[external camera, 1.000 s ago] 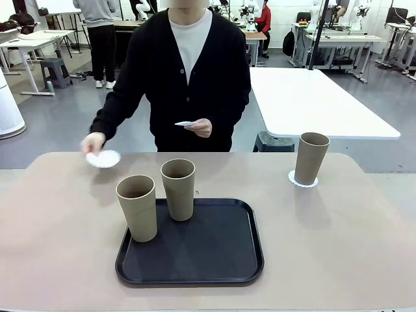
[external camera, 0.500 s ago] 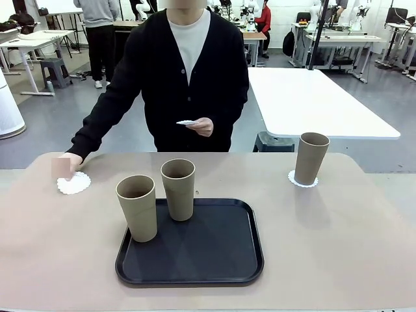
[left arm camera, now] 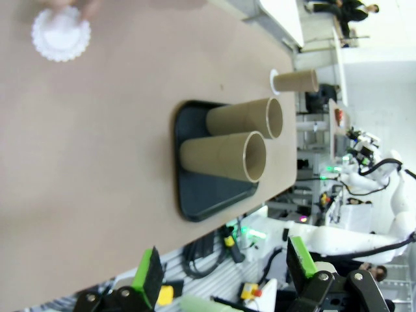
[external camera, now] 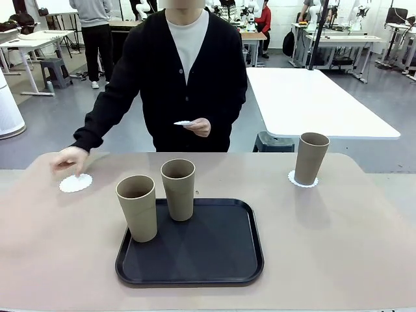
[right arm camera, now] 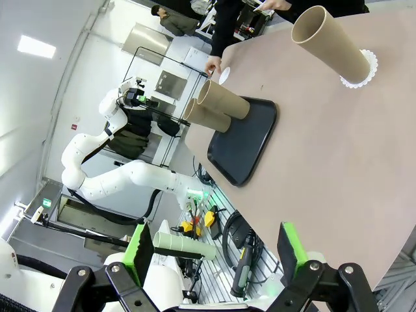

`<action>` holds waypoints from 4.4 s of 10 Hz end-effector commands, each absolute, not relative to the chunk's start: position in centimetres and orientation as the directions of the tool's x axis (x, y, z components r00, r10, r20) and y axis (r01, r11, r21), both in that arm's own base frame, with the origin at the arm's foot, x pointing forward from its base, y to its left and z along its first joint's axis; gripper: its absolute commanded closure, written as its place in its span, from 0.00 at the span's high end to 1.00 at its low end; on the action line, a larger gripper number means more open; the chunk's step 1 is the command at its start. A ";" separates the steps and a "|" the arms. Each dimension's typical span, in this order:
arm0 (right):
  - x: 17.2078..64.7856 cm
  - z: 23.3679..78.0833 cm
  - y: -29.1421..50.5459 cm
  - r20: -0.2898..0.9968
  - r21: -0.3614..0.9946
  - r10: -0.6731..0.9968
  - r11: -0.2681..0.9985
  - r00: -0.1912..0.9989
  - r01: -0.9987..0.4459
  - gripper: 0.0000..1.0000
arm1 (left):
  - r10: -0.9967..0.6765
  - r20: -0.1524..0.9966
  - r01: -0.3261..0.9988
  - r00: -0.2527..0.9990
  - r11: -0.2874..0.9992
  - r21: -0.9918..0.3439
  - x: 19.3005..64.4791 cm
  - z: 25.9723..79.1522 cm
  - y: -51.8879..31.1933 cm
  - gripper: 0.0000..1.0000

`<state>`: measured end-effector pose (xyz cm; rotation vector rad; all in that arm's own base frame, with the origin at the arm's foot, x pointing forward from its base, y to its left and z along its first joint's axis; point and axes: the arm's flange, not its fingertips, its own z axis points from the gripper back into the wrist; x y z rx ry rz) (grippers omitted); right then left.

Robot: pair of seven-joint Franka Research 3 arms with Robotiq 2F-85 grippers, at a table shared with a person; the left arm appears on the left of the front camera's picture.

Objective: Place coasters on the table and set cups on them.
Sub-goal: Take one Reusable plastic cup from the Flat Tray and place it on a coaster set by the human.

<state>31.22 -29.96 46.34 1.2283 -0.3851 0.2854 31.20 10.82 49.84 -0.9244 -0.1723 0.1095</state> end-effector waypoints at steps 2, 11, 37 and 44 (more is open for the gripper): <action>31.1 46.3 -30.0 0.440 0.853 0.006 0.309 0.898 -0.420 1.00 | 0.172 0.103 -0.020 0.980 0.591 -0.806 31.2 49.9 10.8 1.00; 31.1 46.3 -30.0 0.440 0.853 0.006 0.309 0.898 -0.420 1.00 | -0.489 0.508 0.678 0.709 0.669 -0.304 38.4 52.4 4.0 1.00; 31.1 46.3 -30.0 0.440 0.853 0.006 0.309 0.898 -0.420 1.00 | -0.533 0.845 0.998 -0.045 0.014 0.062 42.5 39.6 0.2 1.00; 31.1 46.3 -30.0 0.440 0.853 0.006 0.309 0.898 -0.420 1.00 | -0.452 0.890 0.997 0.067 0.003 -0.074 38.8 37.7 -2.9 1.00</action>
